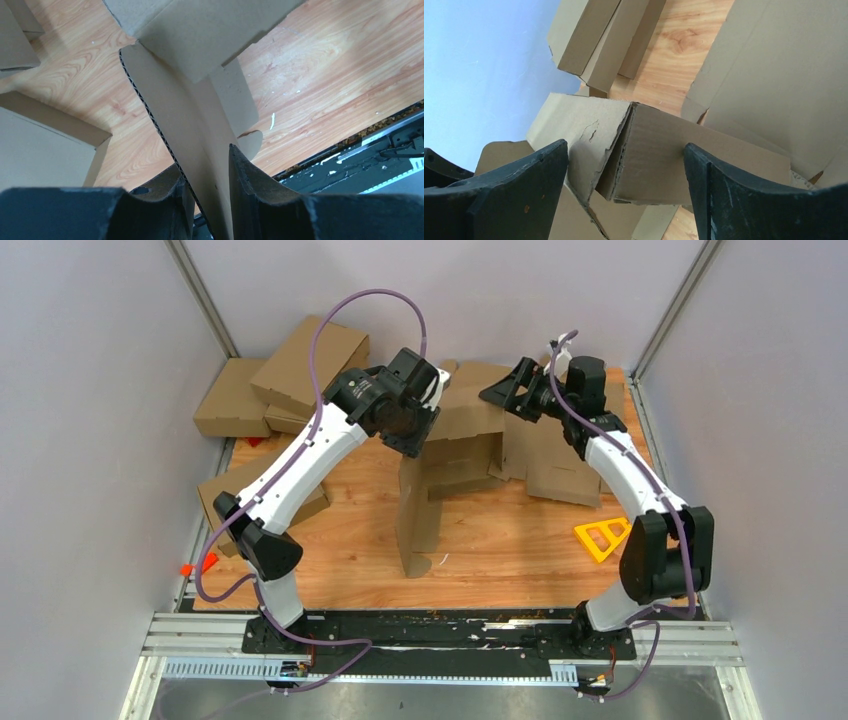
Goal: Fold the paper box
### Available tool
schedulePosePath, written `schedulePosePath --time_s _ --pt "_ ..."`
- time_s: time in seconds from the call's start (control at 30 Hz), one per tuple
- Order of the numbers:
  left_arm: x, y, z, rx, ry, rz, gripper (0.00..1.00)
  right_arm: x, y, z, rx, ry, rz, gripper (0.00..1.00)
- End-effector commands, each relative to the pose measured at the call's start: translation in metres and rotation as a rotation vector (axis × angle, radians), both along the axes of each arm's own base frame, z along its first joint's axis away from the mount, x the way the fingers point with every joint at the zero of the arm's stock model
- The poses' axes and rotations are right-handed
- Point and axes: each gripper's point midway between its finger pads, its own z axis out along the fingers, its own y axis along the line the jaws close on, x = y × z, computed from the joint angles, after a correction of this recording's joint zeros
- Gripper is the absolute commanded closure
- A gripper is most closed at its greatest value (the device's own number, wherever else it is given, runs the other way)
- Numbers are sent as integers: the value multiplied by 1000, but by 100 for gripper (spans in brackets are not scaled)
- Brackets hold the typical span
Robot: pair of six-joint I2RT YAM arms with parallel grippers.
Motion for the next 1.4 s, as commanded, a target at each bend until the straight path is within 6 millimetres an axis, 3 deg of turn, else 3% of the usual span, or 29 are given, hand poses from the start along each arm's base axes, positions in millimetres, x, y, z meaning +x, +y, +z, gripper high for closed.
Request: schedulePosePath --time_s 0.0,0.3,0.53,0.8,1.0,1.1,1.27,1.37 --pt "-11 3 19 -41 -33 -39 65 -25 10 17 1 -8 -54 18" --pt "-31 19 23 -42 -33 -74 65 -58 10 25 1 -26 -147 30" --pt "-30 16 14 -38 -22 -81 63 -65 5 -5 -34 -15 -159 35" --pt "-23 23 20 -14 -65 -49 46 -64 6 -14 -41 -24 -152 38" --pt "-11 34 49 -11 -186 -6 30 -63 7 -9 -38 -34 -144 39" --pt "-9 31 73 -35 -292 -73 12 -62 8 -9 -43 -35 -142 40" --pt "-5 21 124 -76 -640 -251 10 -60 10 -9 -51 -30 -129 40" --pt "-7 9 133 -34 -797 -352 15 -59 11 -9 -52 -27 -129 40"
